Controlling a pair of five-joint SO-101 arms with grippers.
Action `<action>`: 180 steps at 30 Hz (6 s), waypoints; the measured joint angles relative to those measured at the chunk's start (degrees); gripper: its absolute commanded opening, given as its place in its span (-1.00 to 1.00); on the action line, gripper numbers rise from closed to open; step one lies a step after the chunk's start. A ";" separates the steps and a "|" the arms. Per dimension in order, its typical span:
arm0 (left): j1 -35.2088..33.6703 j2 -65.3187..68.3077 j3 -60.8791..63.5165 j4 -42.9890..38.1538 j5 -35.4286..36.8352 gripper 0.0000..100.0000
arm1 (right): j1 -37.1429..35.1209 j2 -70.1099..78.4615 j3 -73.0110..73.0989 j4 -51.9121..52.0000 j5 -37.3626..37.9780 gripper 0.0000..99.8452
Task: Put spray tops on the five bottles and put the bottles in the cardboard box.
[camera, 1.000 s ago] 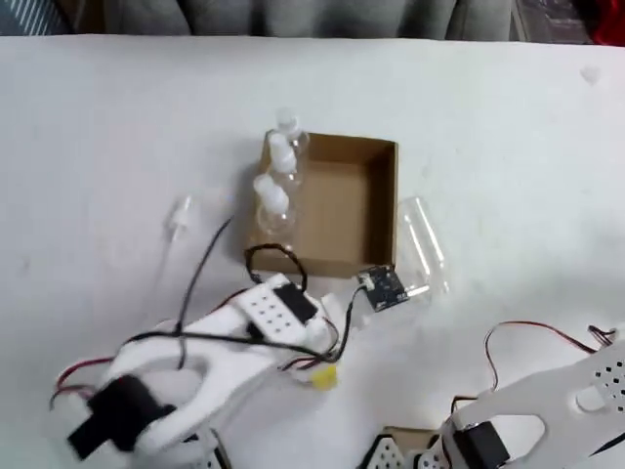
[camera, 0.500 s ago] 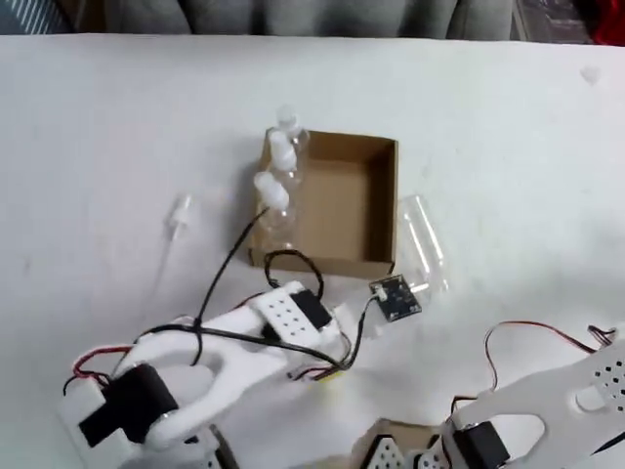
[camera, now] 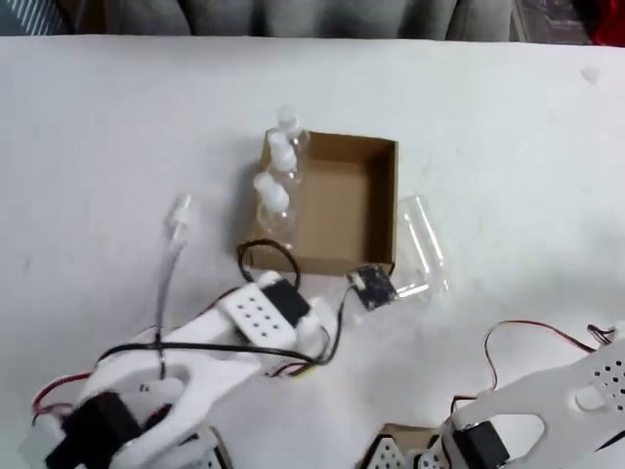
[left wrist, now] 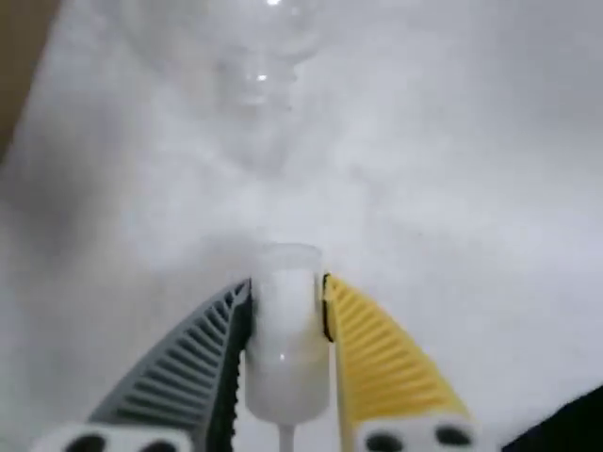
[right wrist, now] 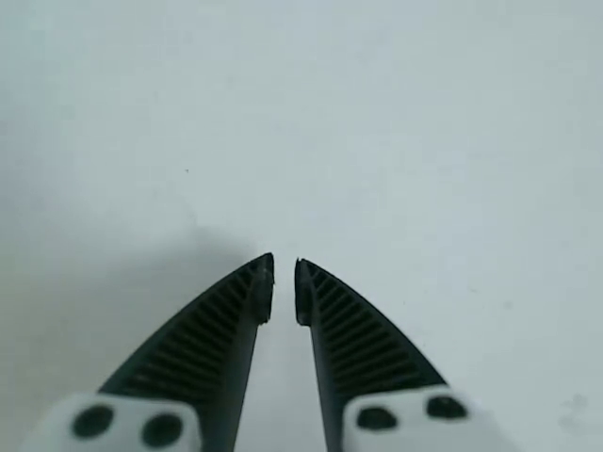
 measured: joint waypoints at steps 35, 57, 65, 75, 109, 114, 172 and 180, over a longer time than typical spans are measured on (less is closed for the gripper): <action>-62.15 16.09 -8.53 -25.85 8.18 -0.96 | -14.15 -23.82 13.45 29.36 8.70 -0.97; -63.38 18.11 -8.79 -28.75 8.62 -0.96 | -55.65 -71.12 68.75 29.36 51.52 -0.54; -63.65 18.11 -8.79 -28.75 8.62 -0.96 | -58.37 -84.75 88.44 22.77 67.08 -0.54; -63.65 18.11 -8.79 -28.75 8.62 -0.96 | -60.92 -87.38 100.31 8.44 67.43 -0.54; -63.65 18.11 -9.14 -26.20 8.62 -0.42 | -65.14 -72.26 105.05 -15.03 62.86 -0.59; -63.65 18.11 -9.14 -26.20 8.62 -0.42 | -65.14 -72.09 104.97 -15.82 62.86 -0.98; -63.65 18.11 -9.14 -26.02 8.62 -0.42 | -6.33 -63.74 91.52 -20.66 58.20 -0.46; -63.65 18.11 -9.14 -26.02 8.62 -0.42 | -13.36 -74.73 91.43 -10.11 57.58 -0.46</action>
